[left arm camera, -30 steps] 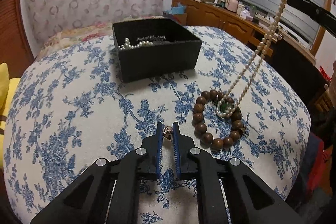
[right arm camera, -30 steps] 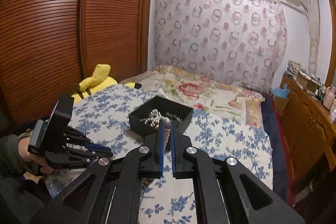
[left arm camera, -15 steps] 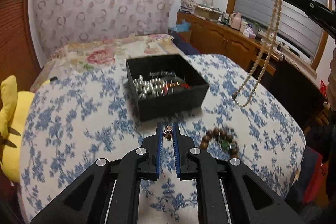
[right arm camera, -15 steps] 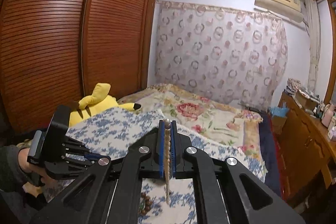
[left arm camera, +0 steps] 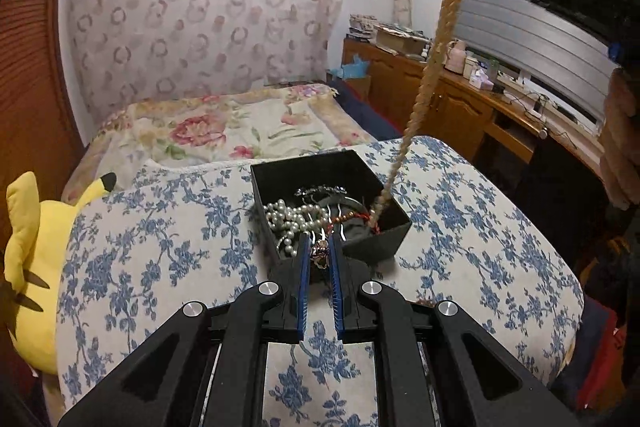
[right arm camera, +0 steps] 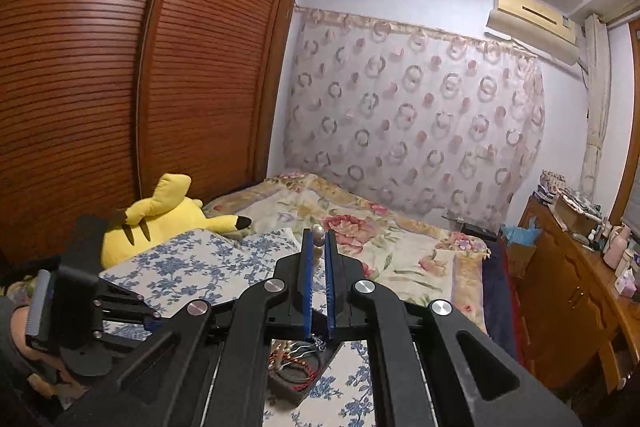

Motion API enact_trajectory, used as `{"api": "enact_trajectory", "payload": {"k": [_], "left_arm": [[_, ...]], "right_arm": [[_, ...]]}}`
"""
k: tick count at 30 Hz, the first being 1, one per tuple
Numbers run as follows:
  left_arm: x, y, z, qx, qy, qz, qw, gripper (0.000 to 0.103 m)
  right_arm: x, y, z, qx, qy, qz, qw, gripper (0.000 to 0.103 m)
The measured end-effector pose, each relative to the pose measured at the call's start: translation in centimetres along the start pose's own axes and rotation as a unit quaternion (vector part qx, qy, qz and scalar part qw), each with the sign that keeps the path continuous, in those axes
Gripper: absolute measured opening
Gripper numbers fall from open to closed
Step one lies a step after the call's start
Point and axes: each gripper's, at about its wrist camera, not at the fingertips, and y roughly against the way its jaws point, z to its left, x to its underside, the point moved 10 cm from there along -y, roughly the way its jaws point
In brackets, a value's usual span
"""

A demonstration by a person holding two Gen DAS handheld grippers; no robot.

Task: Organize jewelry
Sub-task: 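Drop the brooch into the box with the left tool while the right lowers the necklace in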

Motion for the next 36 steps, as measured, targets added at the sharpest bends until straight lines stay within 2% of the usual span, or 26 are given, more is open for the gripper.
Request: {"api": "enact_trajectory", "payload": {"k": [5, 15, 28, 30, 31, 32, 36], "left_arm": [[-0.4, -0.6, 0.2, -0.004, 0.001, 0.001, 1.0000, 0.009], [-1.8, -3.0, 0.8, -0.017, -0.001, 0.009, 0.9998, 0.009], [-2.6, -6.8, 0.9, -0.018, 0.005, 0.030, 0.9994, 0.009], [-2.7, -7.2, 0.9, -0.013, 0.010, 0.032, 0.9993, 0.009], [-2.8, -7.4, 0.9, -0.012, 0.011, 0.033, 0.9993, 0.009], [-2.9, -7.5, 0.9, -0.012, 0.011, 0.033, 0.9993, 0.009], [-3.6, -7.7, 0.9, -0.015, 0.011, 0.027, 0.9994, 0.009]], "right_arm": [[1.5, -2.6, 0.2, 0.002, 0.007, 0.032, 0.999, 0.006], [7.2, -6.4, 0.2, -0.016, -0.026, 0.103, 0.994, 0.007], [11.4, -8.3, 1.3, -0.036, -0.045, 0.147, 0.987, 0.007], [11.7, -8.1, 1.1, -0.036, -0.050, 0.148, 0.987, 0.013], [11.8, -8.0, 1.0, -0.037, -0.052, 0.146, 0.987, 0.020], [11.9, -7.8, 0.8, -0.038, -0.054, 0.145, 0.987, 0.023], [12.1, -7.3, 0.3, -0.038, -0.057, 0.144, 0.987, 0.023]]}}
